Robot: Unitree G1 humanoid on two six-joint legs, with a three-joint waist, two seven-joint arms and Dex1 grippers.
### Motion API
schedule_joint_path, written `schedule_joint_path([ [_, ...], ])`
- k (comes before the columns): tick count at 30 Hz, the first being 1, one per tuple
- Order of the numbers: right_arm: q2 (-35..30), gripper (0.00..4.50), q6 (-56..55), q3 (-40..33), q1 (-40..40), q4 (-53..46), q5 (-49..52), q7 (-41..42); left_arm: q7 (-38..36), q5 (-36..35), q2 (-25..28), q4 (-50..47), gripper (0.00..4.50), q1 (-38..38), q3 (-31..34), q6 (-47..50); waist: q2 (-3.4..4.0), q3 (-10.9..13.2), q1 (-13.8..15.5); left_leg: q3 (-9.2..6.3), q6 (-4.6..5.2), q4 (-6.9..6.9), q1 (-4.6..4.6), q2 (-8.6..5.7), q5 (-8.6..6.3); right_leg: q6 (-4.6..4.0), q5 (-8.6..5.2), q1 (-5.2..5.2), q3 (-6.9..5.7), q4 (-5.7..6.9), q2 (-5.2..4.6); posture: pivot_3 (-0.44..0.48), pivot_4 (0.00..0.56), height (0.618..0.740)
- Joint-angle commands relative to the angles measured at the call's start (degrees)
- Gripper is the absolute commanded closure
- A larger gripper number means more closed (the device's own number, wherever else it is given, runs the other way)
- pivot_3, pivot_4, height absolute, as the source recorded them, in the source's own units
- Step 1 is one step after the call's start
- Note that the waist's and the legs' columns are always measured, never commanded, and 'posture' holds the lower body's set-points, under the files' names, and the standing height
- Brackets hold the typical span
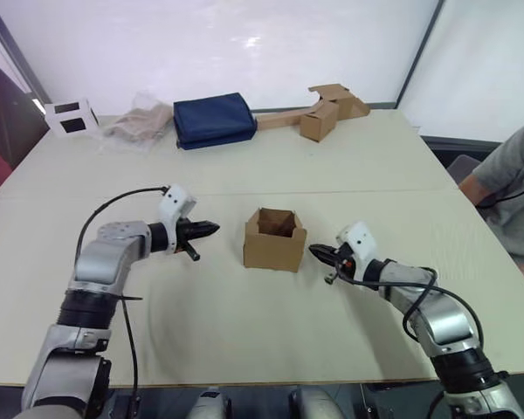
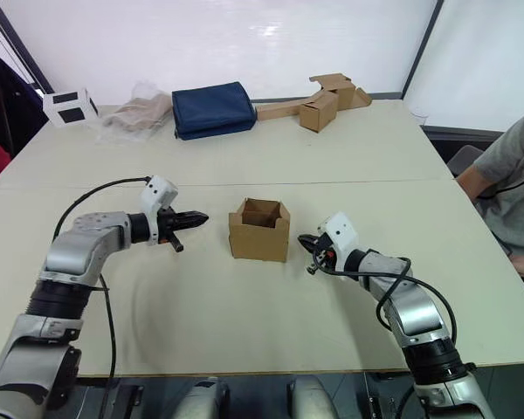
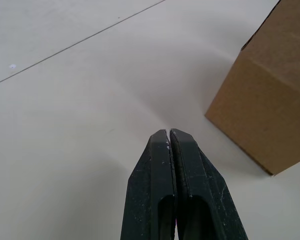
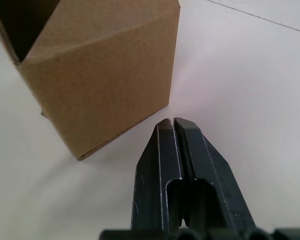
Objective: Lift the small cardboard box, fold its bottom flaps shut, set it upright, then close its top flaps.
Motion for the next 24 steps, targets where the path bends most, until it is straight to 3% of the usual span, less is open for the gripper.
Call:
schedule_joint_path([
  [1, 0.9, 4.50, -2.5, 1.9, -2.3, 1.8, -3.1, -0.2, -0.3, -0.3, -1.1, -3.8, 4.45, 2.1, -2.5, -1.8, 0.02, 0.0, -0.2, 0.01, 0.00, -0.01, 0.01, 0.00, 0.00, 0.00, 0.00, 0.00, 0.01, 0.01, 0.00, 0.000, 0.150, 0.740],
  [10, 3.3, 4.50, -3.9, 4.0, -2.7, 2.7, -4.9, 1.4, -0.3, 1.1, -2.9, -9.5, 4.45, 7.9, -9.3, -3.4, 0.05, 0.0, -0.1, 0.03, 0.00, -0.03, 0.04, 0.01, 0.00, 0.00, 0.00, 0.01, 0.04, 0.00, 0.00, 0.000, 0.150, 0.740],
  [17, 0.3, 4.50, -2.7, 2.5, 1.4, -2.3, -3.3, 4.8, -3.7, -2.6, -0.2, -16.4, 4.45, 11.5, -9.9, 1.3, 0.05, 0.0, -0.1, 0.03, 0.01, -0.05, 0.04, 0.00, 0.00, 0.00, 0.00, 0.03, 0.04, -0.01, 0.00, 0.000, 0.150, 0.740],
  [24, -1.7, 4.50, -0.3, 1.9, 5.4, -7.2, -2.5, 6.3, -2.9, -1.8, 1.3, -14.7, 4.45, 11.7, -8.9, 0.6, 0.06, 0.0, -0.1, 0.03, 0.01, -0.05, 0.17, 0.01, 0.00, 0.00, 0.00, 0.14, 0.04, 0.02, 0.02, 0.000, 0.150, 0.740],
])
